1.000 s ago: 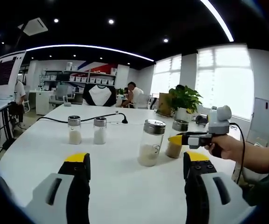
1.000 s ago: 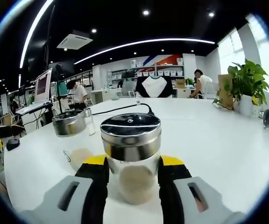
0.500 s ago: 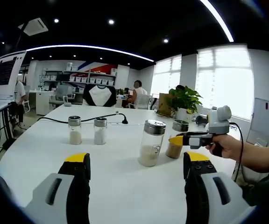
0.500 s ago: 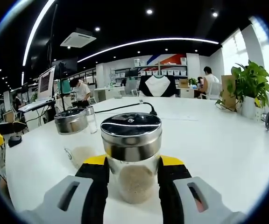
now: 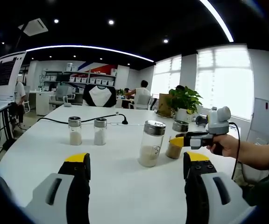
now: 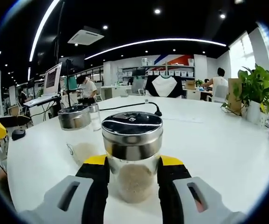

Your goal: Rotate the seasoning bottle until the label or dispensing opening points toward the visible target arrow and the bottle remains upright within the marked orientation range

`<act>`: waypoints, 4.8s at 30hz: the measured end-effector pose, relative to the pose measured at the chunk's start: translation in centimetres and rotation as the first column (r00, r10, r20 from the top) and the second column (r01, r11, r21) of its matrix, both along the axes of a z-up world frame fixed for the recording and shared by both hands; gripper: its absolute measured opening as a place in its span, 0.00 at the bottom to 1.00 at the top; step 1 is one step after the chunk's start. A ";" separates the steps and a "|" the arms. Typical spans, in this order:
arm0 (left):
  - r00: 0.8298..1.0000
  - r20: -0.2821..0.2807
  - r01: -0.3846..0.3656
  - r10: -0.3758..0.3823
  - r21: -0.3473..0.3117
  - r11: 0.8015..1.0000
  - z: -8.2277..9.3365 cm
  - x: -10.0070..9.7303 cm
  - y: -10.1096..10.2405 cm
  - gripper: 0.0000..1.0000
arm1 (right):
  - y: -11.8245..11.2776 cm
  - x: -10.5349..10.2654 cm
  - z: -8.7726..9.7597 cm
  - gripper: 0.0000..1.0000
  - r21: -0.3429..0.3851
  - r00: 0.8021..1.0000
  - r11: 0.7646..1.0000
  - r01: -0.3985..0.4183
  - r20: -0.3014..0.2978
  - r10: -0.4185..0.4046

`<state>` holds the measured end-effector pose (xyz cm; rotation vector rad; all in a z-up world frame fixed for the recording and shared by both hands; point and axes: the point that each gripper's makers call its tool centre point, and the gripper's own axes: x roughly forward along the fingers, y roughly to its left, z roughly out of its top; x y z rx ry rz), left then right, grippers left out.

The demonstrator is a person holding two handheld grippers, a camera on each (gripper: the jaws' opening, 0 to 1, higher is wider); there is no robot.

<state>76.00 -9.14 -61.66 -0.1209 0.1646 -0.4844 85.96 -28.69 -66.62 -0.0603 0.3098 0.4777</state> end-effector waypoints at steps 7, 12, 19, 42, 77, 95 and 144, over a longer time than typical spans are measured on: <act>1.000 -0.002 0.003 -0.003 0.000 1.000 -0.1 0.0 0.0 0.86 | 0.1 -0.1 0.0 0.39 -0.005 0.998 0.998 -0.058 -0.007 0.058; 1.000 -0.004 0.006 -0.006 0.000 1.000 -0.1 0.0 -0.2 0.86 | 0.1 -0.1 0.0 0.39 -0.002 0.995 0.995 -0.095 -0.015 0.095; 1.000 -0.003 0.005 -0.005 0.002 1.000 -0.1 -0.1 -0.1 0.86 | 0.2 -0.3 0.0 0.39 -0.006 0.987 0.987 -0.160 -0.027 0.160; 1.000 -0.002 0.005 -0.005 -0.001 1.000 0.0 -0.1 0.0 0.86 | 0.8 -0.6 0.1 0.39 0.001 0.925 0.925 -0.380 -0.015 0.380; 1.000 -0.011 0.020 -0.020 0.003 1.000 -0.1 -0.1 -0.4 0.86 | 1.0 -0.8 -0.2 0.48 0.037 0.912 0.912 -0.408 -0.041 0.409; 1.000 -0.015 0.024 -0.024 0.000 1.000 -0.2 -0.2 -0.6 0.86 | 0.3 -1.1 0.9 0.57 0.089 0.994 0.991 -0.103 -0.022 0.105; 1.000 -0.015 0.024 -0.024 -0.004 1.000 -0.3 -0.1 -0.5 0.86 | -0.1 0.9 -0.1 0.41 0.014 0.977 0.978 0.210 -0.024 -0.210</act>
